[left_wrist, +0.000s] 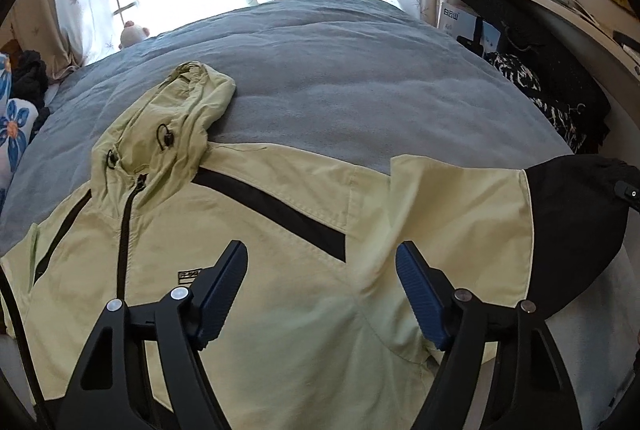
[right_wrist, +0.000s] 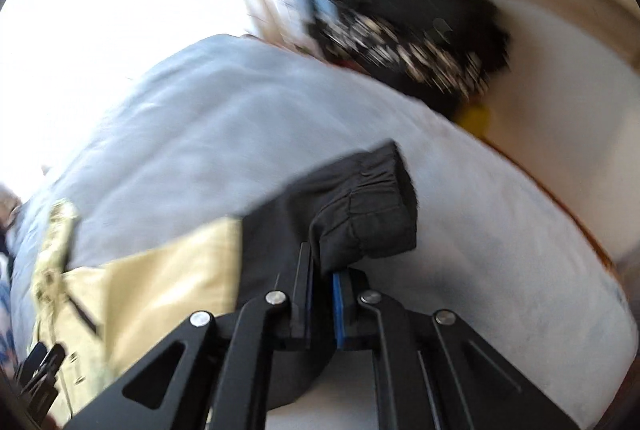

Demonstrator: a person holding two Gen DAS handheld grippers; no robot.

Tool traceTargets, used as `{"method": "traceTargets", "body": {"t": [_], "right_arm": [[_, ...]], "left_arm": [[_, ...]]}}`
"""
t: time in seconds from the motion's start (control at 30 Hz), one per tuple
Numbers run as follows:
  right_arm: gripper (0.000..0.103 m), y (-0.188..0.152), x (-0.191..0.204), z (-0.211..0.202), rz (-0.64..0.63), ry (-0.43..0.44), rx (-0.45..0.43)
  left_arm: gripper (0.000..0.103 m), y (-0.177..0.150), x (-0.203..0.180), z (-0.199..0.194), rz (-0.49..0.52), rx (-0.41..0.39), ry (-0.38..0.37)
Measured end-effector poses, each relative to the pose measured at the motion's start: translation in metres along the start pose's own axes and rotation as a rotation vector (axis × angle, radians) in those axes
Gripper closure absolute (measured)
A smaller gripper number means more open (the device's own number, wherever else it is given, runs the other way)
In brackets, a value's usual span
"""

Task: Fold large clothes
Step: 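Fold the black sleeve across the jacket body with the right gripper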

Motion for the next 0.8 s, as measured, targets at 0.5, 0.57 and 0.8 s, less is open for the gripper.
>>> {"method": "traceTargets", "body": {"t": [0.5,0.57,0.8], "right_arm": [[0.094,-0.134,0.268,-0.066,-0.395,0.413,0.120],[0.091,-0.167,0.288,-0.048,-0.410,0.383,0.154],[0.059,-0.262,0.297,-0.015,-0.432,0.361,0.284]], "left_arm": [[0.028,-0.042,0.155,-0.063,-0.108,-0.027,0.114],[0.028,-0.055,0.175,-0.055,-0.132,0.010,0.127],[0.028,-0.099,0.198,-0.023,-0.165,0.138,0.063]]}}
Point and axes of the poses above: each gripper's, at about its wrist camera, not at the fingertips, and z roughly the way its jaws point, x to its left, y to its top, the point moved 6 cm from there along z, roughly the way its jaws point, and after that the axes turned 3 degrees about z, right-handed, at the moved point
